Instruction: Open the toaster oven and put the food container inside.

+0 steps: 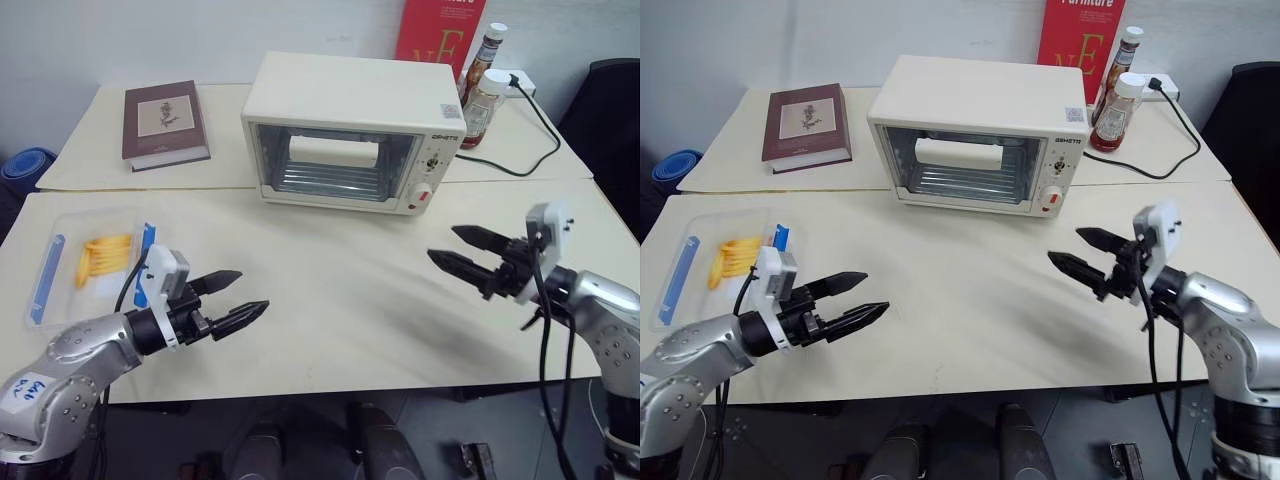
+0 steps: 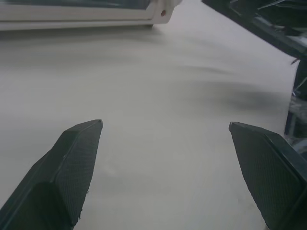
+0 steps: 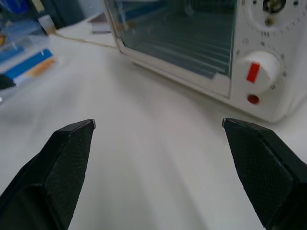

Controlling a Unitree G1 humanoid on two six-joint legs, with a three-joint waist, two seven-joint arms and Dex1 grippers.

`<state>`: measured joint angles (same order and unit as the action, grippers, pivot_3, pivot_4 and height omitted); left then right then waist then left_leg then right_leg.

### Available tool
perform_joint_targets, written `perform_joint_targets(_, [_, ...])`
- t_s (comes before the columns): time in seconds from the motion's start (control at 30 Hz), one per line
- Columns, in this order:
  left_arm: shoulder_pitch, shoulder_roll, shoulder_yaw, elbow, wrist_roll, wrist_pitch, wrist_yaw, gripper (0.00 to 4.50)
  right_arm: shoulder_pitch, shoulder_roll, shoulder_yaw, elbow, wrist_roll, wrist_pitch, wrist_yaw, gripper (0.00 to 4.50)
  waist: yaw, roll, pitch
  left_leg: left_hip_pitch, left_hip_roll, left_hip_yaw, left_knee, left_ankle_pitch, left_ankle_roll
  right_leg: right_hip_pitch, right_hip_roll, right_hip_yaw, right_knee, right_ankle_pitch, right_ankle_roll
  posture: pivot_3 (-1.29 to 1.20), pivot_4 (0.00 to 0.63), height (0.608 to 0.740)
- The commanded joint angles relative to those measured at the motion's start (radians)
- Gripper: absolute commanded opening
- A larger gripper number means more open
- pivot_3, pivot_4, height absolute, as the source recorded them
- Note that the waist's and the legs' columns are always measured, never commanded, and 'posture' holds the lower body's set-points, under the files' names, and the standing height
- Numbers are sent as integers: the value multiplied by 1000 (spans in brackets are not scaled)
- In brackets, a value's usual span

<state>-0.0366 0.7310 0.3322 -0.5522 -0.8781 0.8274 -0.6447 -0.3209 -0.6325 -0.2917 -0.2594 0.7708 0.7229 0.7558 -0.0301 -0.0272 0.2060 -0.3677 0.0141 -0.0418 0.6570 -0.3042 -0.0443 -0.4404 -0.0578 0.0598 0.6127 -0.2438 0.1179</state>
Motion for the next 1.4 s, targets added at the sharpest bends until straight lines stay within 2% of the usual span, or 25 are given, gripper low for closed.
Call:
perform_joint_targets(0.03, [-92,55,37,-41,-72,9,-24,4500,-101,48,71,50,-27,-13,-33,4443,0,0,0,0,0,0,0,0,0,0,0,0,0,0,0,0,150,740])
perform_joint_targets(0.3, [-258,177,81,-10,-139,47,-29,4500,-401,135,195,401,-201,-153,-5,4443,-2,0,0,-2,0,0,0,0,0,-2,0,0,-1,0,0,0,150,740])
perform_joint_targets(0.53, [-253,207,99,-12,-136,44,-16,4500,-553,158,234,580,-261,-231,117,4443,-9,1,0,-2,0,1,-3,0,0,-3,0,0,-1,0,1,0,150,740])
perform_joint_targets(0.87, [-292,181,44,18,-94,3,3,4500,-614,227,262,517,-249,-186,177,4443,-21,1,1,-2,0,1,-3,0,0,-4,0,0,-1,0,0,0,150,740])
perform_joint_targets(1.07, [-411,155,-22,119,-27,-42,-4,4500,-541,224,287,352,-201,-131,235,4443,-22,1,1,-3,0,0,-4,0,0,-4,0,0,0,0,0,0,150,740])
perform_joint_targets(1.1, [-439,154,-36,143,-14,-48,-15,4114,-516,220,292,313,-193,-123,246,4500,-21,1,1,-3,0,0,-4,0,0,-4,0,-1,0,0,1,0,150,740])
perform_joint_targets(1.23, [-566,156,-115,271,68,-69,-64,3024,-408,204,311,171,-173,-98,270,4500,-24,1,1,-4,0,1,-5,0,0,-4,0,-1,0,0,1,0,150,740])
perform_joint_targets(1.4, [-734,143,-271,474,263,-160,-126,1585,-280,197,360,76,-207,-117,268,4500,-24,1,1,-4,0,1,-8,0,0,-5,0,-1,-1,0,1,0,150,740])
